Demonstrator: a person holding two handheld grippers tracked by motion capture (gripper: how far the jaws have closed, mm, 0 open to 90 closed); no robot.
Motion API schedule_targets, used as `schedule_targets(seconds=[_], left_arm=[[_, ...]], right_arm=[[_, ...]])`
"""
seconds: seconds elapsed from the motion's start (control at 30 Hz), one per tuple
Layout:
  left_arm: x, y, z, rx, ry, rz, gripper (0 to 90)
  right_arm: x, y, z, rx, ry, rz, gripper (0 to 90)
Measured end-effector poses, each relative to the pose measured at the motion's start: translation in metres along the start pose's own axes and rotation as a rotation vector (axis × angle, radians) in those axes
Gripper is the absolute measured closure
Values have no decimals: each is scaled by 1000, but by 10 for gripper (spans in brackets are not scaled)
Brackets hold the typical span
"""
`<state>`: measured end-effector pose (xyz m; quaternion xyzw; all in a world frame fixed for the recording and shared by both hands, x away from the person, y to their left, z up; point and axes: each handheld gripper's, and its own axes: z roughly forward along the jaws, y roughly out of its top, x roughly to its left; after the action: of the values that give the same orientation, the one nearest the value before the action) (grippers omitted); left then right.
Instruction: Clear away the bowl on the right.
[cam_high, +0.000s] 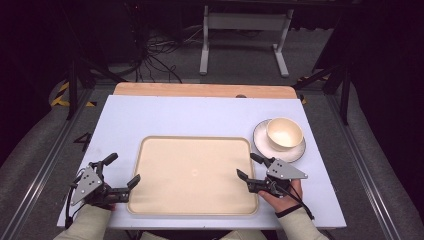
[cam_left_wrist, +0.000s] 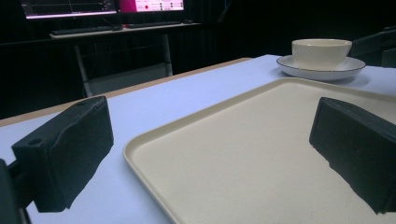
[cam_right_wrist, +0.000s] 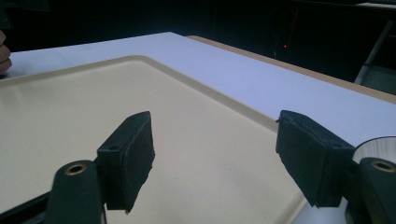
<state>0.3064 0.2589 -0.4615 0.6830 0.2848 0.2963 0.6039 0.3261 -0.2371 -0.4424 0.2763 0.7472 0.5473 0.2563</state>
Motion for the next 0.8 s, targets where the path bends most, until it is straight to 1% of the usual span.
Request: schedule_targets(seconds=[0.13, 0.2, 0.23, 0.3, 0.37, 0.43, 0.47, 0.5, 0.53, 0.57, 0.6, 0.67, 0.8], left_arm=[[0, 0, 0, 0, 1, 2, 1], [-1, 0, -1, -1, 1, 2, 1], [0, 0, -1, -1, 1, 1, 1], [0, 0, -1, -1, 2, 1, 1], [0, 0, -1, -1, 2, 0, 0], [0, 0, -1, -2, 2, 0, 1], [0, 0, -1, -2, 2, 0, 1], [0, 0, -1, -2, 2, 0, 1], [-1, 0, -1, -3, 2, 0, 1], [-1, 0, -1, -3, 2, 0, 1], [-1, 0, -1, -3, 2, 1, 1], [-1, 0, -1, -3, 1, 2, 1], [-1, 0, -1, -4, 2, 0, 1]], right_arm=[[0, 1, 0, 5, 3, 4, 287], [0, 1, 1, 13, 10, 13, 311], [0, 1, 1, 29, 12, 15, 314], [0, 1, 1, 30, 16, 11, 341], [0, 3, 1, 34, 30, 4, 376], [-1, 5, 0, 28, 39, -5, 398], [0, 6, -1, 25, 52, -2, 412], [0, 7, -1, 21, 53, -1, 397], [1, 8, -3, 17, 41, 3, 384], [1, 8, -3, 17, 41, 3, 384], [2, 12, -5, 1, 38, -2, 380], [2, 13, -6, -7, 34, -6, 372], [4, 21, -10, -38, 46, -12, 372]])
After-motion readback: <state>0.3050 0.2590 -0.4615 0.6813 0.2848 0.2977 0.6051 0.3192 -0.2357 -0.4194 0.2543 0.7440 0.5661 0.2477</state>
